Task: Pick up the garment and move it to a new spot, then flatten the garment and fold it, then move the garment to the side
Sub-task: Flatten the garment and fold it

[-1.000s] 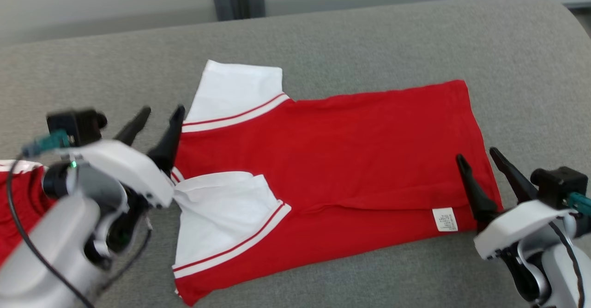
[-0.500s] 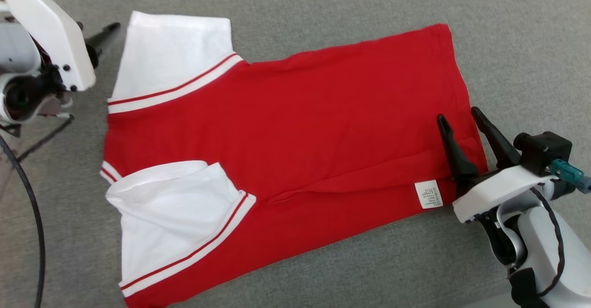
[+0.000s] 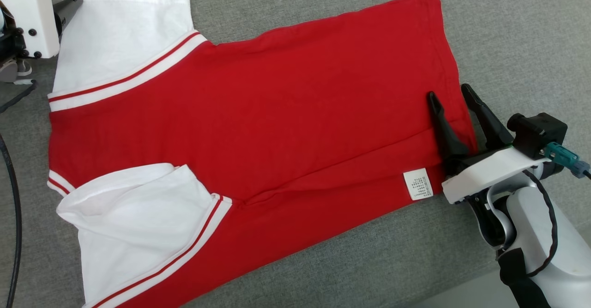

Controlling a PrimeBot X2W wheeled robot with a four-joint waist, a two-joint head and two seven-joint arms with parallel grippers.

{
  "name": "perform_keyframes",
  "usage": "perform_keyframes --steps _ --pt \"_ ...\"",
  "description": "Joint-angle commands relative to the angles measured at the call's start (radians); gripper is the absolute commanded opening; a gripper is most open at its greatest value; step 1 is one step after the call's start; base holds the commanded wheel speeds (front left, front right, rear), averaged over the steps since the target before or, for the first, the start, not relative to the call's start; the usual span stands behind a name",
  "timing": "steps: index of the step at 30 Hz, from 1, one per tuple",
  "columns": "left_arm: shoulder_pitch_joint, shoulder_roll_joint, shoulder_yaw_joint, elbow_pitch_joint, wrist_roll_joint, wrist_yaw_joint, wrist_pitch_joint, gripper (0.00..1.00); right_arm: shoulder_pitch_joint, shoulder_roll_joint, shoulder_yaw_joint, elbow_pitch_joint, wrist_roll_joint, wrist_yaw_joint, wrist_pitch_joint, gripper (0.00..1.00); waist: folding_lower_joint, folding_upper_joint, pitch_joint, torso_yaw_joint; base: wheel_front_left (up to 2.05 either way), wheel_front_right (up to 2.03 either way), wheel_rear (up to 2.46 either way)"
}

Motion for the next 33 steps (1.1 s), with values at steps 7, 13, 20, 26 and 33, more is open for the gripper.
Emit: perform_keyframes --steps 7,13,20,26,33 --pt "-0.007 -0.012 -0.028 0.029 0.002 -0.039 0.023 0.33 -0.021 -0.001 0.013 0.031 0.011 0.0 -0.018 1.0 0.0 0.0 0.004 -0.013 0.0 0.0 0.0" --pt "0.004 -0.015 -0.036 0.013 -0.029 -0.064 0.074 0.0 -0.053 -0.02 0.014 0.036 0.002 0.0 -0.02 1.0 0.0 0.0 -0.007 -0.008 0.0 0.0 0.0" --pt "0.003 -0.015 -0.024 -0.031 -0.043 -0.074 0.043 0.0 -0.17 -0.019 0.002 0.088 0.009 0.0 0.083 1.0 0.0 0.0 -0.024 0.005 0.0 0.0 0.0" --pt "0.001 -0.017 -0.025 -0.072 -0.028 -0.075 0.008 0.0 -0.337 -0.001 -0.027 0.199 -0.004 0.0 0.309 1.0 0.0 0.0 -0.021 0.021 0.0 0.0 0.0" --pt "-0.007 -0.023 -0.028 -0.099 -0.027 -0.07 0.003 0.0 -0.49 0.016 -0.04 0.291 -0.076 0.0 0.498 1.0 0.0 0.0 -0.012 0.041 0.0 0.0 0.0"
